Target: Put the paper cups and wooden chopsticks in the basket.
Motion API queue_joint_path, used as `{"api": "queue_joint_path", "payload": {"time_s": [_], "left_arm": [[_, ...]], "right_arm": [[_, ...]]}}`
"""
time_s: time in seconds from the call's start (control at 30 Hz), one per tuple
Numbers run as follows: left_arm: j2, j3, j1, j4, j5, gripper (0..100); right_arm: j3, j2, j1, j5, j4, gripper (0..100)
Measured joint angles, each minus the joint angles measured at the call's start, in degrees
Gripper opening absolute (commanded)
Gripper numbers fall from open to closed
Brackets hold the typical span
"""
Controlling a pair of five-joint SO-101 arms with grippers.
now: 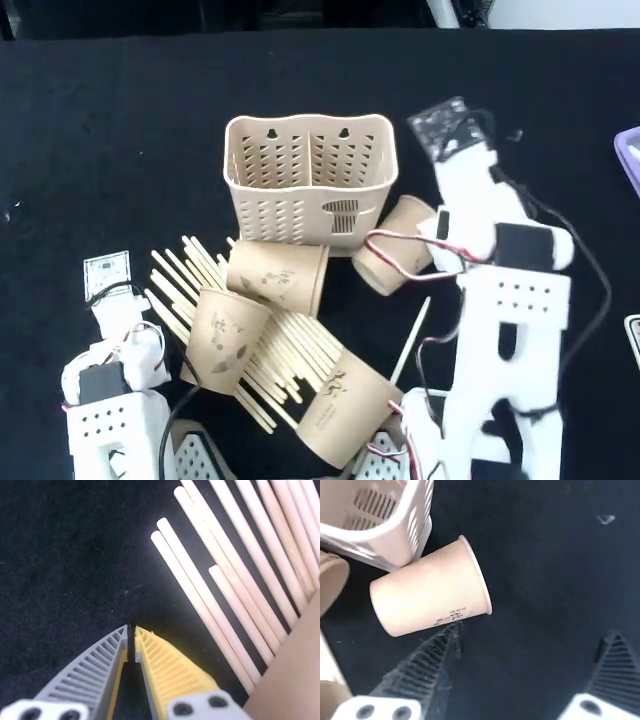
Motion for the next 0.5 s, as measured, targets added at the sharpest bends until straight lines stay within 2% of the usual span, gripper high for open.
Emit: {"api": "queue_joint_path", "payload": {"time_s": [0.13,0.3,0.5], "left_arm": [[0.0,0.0,0.0,0.0,0.0,4],[0.0,0.0,0.09,0.0,0.0,4],[0.0,0.0,0.09,0.0,0.0,4]], "right_arm": [[3.6,5.8,0.09,5.1,-5.8,37.8],[0.97,11.25,0.18,8.79,-7.21,46.2],[-2.99,17.58,0.35,13.19,-7.38,46.6]]}}
